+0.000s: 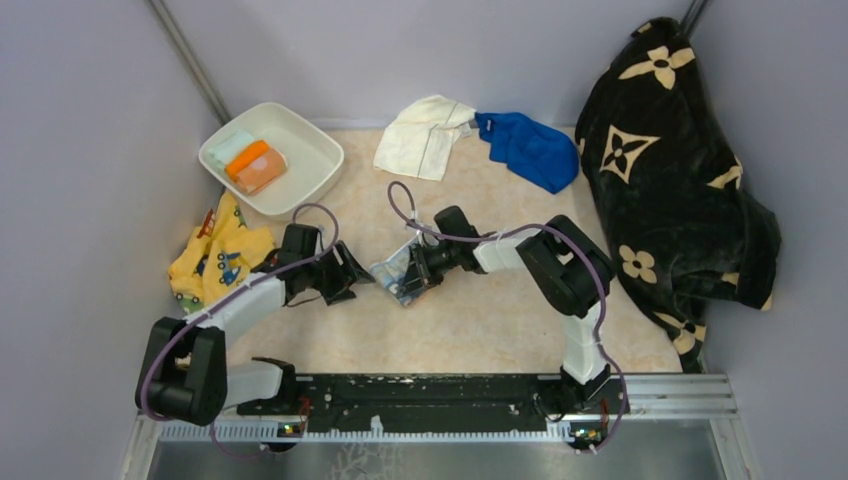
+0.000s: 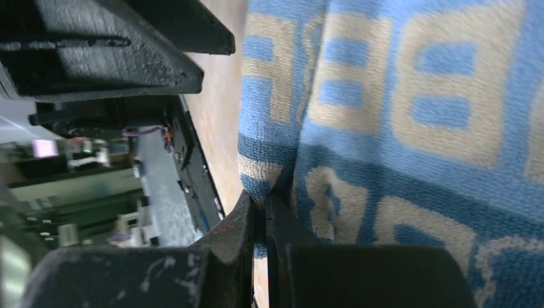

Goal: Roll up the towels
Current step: Roll the towel at the center of the board.

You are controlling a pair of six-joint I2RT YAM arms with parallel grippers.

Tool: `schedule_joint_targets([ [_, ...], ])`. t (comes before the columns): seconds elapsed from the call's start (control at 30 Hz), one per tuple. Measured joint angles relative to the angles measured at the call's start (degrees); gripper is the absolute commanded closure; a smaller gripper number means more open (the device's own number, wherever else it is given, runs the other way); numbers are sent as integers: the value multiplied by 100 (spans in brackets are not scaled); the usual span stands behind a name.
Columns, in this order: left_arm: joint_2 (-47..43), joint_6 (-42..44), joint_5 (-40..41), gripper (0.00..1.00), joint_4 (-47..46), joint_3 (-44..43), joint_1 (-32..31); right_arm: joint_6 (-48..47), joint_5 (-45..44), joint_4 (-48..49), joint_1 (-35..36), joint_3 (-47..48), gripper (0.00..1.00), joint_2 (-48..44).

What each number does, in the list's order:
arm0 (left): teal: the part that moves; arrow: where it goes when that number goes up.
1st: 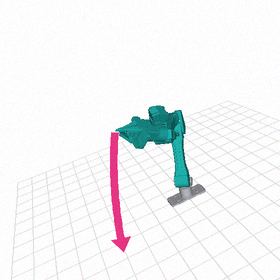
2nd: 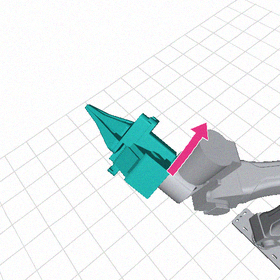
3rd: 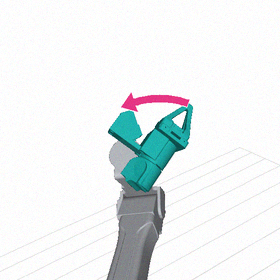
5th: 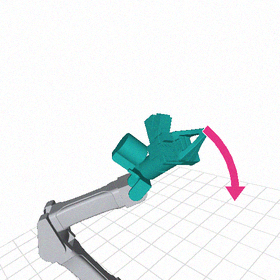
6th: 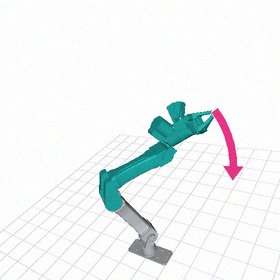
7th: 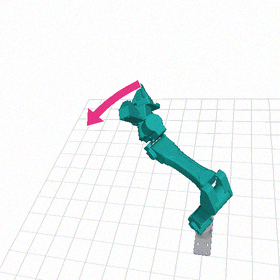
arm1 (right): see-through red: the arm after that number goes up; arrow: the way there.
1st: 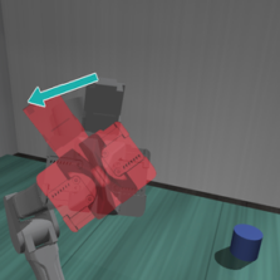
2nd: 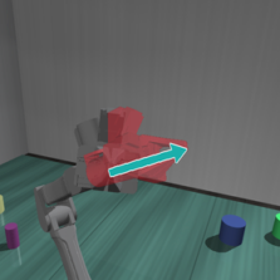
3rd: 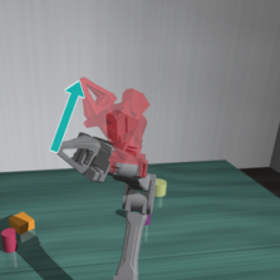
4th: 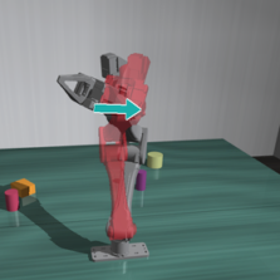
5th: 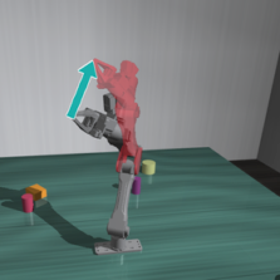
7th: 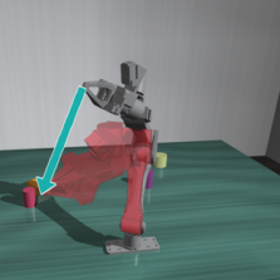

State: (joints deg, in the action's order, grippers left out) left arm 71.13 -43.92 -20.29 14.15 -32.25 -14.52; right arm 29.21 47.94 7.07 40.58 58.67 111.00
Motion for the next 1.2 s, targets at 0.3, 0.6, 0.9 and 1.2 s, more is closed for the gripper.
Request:
schedule_joint_targets([
  [0.3, 302, -219, -201, 32, -354, 157, -61, 1453, 789, 1480, -240, -479, 100, 743],
  [0.6, 1228, -260, -273, 43, -859, -201, -149, 1849, 883, 1799, -424, -542, 96, 874],
  [0.9, 1665, -356, -341, 49, -1132, -393, -245, 1086, 313, 734, -433, -492, 72, 321],
  [1.2, 1840, -452, -354, 51, -1237, -490, -334, -420, -1932, -1403, 155, 59, 64, -946],
])
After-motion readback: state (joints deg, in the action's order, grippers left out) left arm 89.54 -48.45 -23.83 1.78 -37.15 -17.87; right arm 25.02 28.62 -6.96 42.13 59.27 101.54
